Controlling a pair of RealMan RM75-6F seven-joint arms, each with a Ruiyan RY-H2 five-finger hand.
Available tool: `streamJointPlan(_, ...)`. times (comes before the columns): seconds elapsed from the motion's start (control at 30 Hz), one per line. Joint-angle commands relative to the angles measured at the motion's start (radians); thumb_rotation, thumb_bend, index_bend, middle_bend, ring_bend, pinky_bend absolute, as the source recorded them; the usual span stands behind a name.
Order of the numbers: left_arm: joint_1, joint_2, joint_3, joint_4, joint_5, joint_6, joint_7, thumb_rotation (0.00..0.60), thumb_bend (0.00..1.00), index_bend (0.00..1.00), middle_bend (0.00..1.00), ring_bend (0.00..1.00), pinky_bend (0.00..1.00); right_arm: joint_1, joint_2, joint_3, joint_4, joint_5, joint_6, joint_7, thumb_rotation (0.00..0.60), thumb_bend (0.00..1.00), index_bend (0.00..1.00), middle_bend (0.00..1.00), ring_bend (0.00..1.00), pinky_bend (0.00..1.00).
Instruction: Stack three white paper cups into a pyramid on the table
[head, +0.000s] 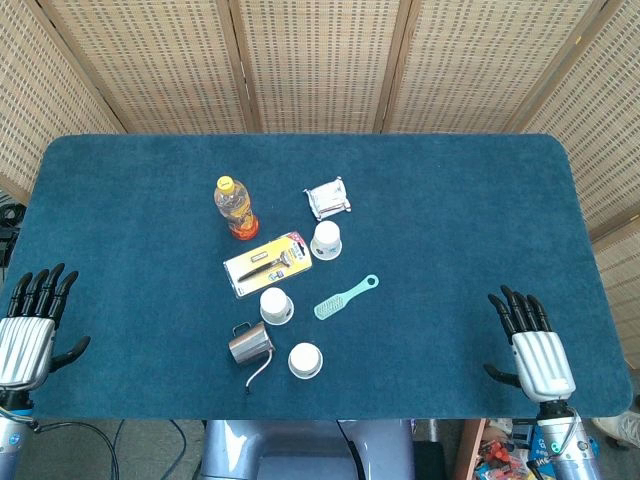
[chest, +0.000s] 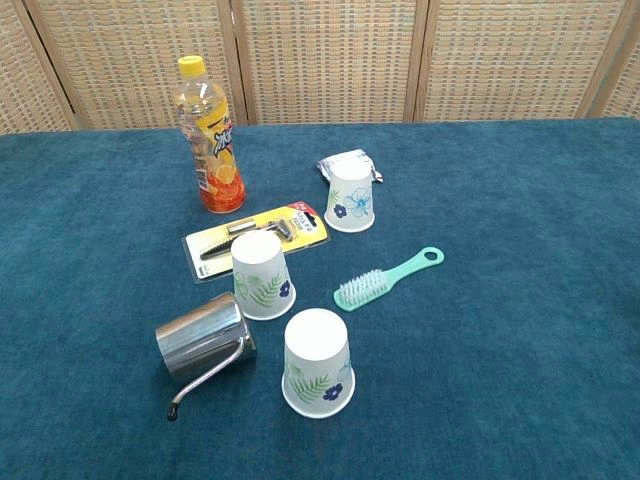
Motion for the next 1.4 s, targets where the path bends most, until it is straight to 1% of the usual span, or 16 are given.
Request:
streamJointPlan(0.03,0.0,-0.001,-0.001,0.0,0.0,-0.001,0.001,0.6,0.23,0.01,0.0,0.0,0.0,0.002,0.002,0.001,-0.002,-0.001,-0.001,0.0,0.6,0.07,0.07,0.0,0.0,0.0)
streamJointPlan(1.03,-0.009,-0.006,-0.006,-0.007,0.0,-0.041,-0.001,0.6,0.23,0.01,0.0,0.0,0.0,-0.001,0.005,-0.007,-0.007,-0.007,-0.004,0.007,0.6,0.07,0.07,0.0,0.0,0.0)
streamJointPlan(1.13,-0.031,-0.002,-0.01,-0.024,-0.002,-0.077,-0.005,0.6,0.23,0.01,0.0,0.0,0.0,0.001,0.003,-0.008,-0.006,-0.004,-0.01,0.005,0.6,0.07,0.07,0.0,0.0,0.0)
streamJointPlan(1.27,-0.092,0.022,-0.029,-0.06,0.004,-0.156,0.038,0.6,0.23,0.01,0.0,0.0,0.0,0.003,0.004,-0.008,-0.007,-0.001,-0.015,0.004,0.6,0.07,0.07,0.0,0.0,0.0)
streamJointPlan(1.4,-0.179,0.062,-0.072,-0.149,-0.024,-0.268,0.089,0.6,0.23,0.01,0.0,0.0,0.0,0.002,0.008,-0.005,-0.011,0.002,-0.013,0.011,0.6,0.07,0.07,0.0,0.0,0.0)
